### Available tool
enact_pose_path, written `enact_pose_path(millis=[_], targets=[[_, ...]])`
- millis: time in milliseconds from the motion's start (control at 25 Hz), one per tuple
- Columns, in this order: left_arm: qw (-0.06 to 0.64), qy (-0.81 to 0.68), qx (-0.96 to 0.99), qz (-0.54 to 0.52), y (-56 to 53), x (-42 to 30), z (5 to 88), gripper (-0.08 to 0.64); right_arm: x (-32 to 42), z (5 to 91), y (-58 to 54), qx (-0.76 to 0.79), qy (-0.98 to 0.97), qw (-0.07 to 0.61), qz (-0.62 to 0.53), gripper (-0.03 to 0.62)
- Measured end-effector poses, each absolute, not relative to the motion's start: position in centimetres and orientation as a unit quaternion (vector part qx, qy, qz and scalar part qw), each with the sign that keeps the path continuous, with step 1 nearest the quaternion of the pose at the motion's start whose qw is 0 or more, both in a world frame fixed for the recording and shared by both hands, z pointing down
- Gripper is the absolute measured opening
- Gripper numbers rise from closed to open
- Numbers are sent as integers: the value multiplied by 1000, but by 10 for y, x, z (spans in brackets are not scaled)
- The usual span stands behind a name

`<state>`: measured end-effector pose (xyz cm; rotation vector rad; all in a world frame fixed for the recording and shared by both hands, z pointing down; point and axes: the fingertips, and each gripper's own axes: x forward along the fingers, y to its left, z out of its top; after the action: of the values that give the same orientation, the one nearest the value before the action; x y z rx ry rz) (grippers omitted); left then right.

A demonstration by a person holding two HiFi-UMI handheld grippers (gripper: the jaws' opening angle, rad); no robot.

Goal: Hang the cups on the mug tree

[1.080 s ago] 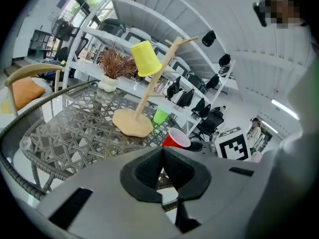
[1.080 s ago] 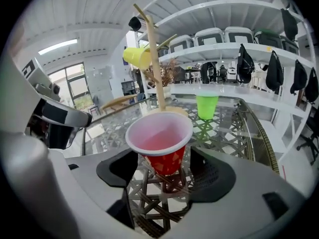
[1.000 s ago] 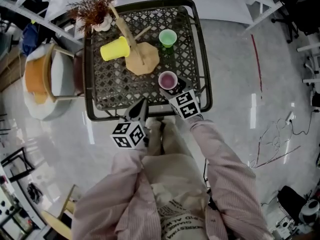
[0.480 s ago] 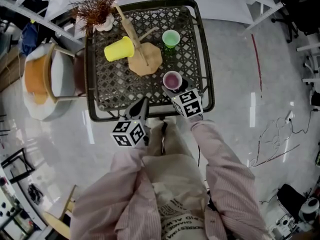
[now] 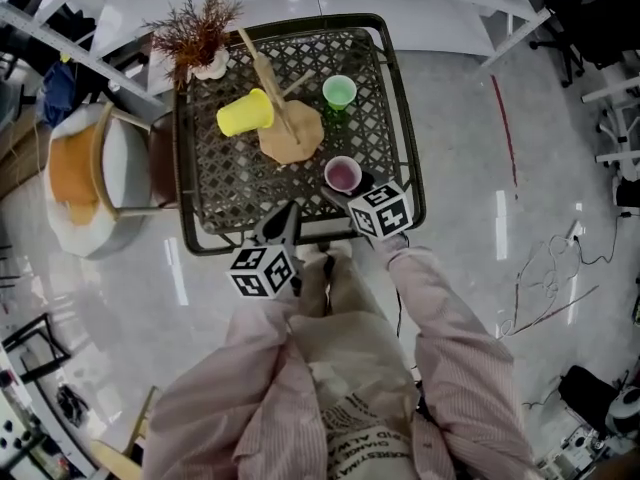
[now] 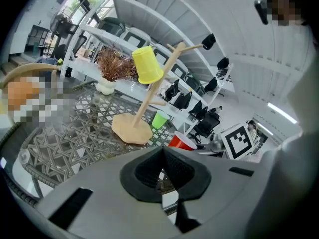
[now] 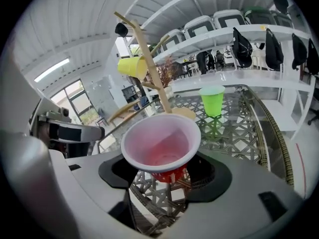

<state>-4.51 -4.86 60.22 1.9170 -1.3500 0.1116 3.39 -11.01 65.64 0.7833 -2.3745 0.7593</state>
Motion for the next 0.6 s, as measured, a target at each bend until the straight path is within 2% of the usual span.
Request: enact_pose_path(millis=[600], targets=[[373, -542, 753, 32, -54, -83, 585, -2, -12, 618, -93, 206, -874, 211, 387, 282]])
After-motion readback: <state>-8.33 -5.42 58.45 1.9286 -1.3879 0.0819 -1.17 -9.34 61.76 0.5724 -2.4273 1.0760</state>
